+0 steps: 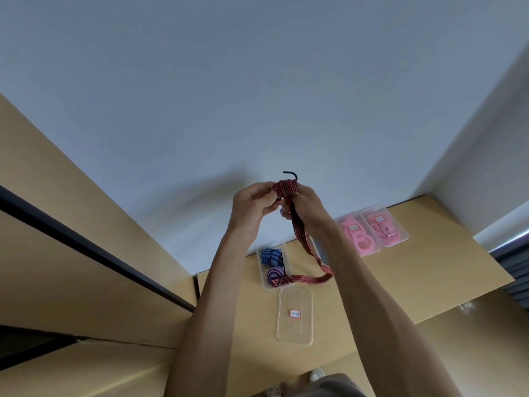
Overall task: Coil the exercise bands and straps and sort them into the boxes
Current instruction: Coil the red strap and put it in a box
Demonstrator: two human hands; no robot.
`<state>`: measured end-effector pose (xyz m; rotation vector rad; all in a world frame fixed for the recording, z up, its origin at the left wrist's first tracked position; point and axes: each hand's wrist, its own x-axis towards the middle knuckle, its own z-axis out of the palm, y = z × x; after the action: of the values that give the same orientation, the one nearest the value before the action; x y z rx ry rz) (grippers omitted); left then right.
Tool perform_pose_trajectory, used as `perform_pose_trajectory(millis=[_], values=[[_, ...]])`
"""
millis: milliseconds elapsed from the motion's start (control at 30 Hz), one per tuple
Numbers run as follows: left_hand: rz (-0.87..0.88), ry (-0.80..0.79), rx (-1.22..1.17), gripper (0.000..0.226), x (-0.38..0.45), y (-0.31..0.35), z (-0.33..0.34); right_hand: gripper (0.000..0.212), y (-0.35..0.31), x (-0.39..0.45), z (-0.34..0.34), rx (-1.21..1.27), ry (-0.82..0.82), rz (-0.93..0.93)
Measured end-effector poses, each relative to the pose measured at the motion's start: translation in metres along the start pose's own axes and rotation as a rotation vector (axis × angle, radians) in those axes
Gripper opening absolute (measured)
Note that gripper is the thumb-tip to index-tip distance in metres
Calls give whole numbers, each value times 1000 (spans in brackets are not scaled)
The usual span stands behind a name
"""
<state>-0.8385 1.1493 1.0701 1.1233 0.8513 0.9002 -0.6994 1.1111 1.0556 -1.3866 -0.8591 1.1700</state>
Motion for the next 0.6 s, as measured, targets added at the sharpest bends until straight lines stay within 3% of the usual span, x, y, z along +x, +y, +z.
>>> perform_pose_trajectory(millis=[100, 233, 300, 400, 500, 600], values=[[64, 254, 85, 20, 9, -4, 5, 33, 1, 1, 14, -166, 88, -3], [292, 447, 557, 16, 17, -6, -1, 24, -5, 0, 30, -616, 65, -12], [373, 392, 744, 19, 17, -8, -5, 17, -11, 1, 36, -919, 35, -18], [383, 220, 968, 20, 21, -12, -16, 19, -32, 2, 35, -1161, 29, 6], [391, 60, 1086, 25, 17, -14, -25, 17, -57, 4, 33, -1246, 34, -43], [363, -61, 1031, 26, 9, -12, -23, 23, -73, 8, 34, -1221, -32, -84]])
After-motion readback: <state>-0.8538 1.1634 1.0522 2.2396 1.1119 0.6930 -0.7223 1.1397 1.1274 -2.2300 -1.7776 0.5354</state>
